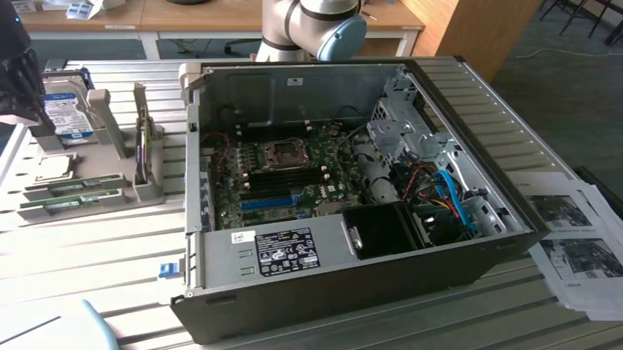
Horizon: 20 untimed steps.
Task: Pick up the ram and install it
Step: 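Pick up the ram and move it above insertion slot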
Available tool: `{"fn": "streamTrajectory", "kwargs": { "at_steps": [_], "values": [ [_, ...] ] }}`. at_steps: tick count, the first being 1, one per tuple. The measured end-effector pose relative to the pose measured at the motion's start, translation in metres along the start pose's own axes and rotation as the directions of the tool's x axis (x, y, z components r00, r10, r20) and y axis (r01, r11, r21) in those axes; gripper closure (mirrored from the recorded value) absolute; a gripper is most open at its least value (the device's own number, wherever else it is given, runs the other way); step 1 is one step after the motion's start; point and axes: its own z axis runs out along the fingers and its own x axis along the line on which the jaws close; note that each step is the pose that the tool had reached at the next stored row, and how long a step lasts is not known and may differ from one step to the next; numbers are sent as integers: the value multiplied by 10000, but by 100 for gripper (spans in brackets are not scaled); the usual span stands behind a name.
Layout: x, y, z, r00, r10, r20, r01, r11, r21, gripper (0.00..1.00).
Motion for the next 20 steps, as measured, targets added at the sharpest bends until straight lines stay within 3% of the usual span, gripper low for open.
{"fn": "streamTrajectory", "kwargs": {
  "at_steps": [11, 20],
  "values": [
    [4, -6, 196, 10000, 0, 0, 0, 10000, -1, 91],
    [4, -6, 197, 10000, 0, 0, 0, 10000, 0, 91]
  ]
}}
